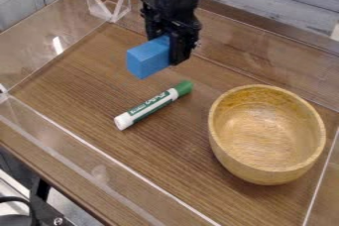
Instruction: Put the blue block in the brown bowl
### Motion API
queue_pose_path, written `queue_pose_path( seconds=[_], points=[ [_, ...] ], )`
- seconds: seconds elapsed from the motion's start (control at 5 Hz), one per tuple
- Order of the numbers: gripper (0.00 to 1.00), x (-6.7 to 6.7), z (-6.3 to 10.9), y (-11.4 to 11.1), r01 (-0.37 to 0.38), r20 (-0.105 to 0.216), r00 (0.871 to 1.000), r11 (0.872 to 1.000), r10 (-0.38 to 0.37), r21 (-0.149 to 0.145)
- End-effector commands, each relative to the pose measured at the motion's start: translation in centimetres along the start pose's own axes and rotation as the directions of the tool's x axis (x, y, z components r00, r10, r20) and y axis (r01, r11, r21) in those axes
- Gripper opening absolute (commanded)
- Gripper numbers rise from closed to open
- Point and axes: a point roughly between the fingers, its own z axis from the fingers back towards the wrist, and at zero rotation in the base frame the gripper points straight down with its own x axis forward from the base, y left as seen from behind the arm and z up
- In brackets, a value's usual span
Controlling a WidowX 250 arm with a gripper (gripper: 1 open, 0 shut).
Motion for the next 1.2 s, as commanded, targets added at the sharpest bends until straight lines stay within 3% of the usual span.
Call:
queue_pose_path(
  seconds=[0.0,1.0],
  points=[
    [0.00,0.5,2.7,-1.2,-0.015,0.072,0.997,0.999,0.013,0.033],
    [0.00,-0.2,4.7,-7.0,-0.057,0.116,0.992,0.997,0.052,0.047]
  ],
)
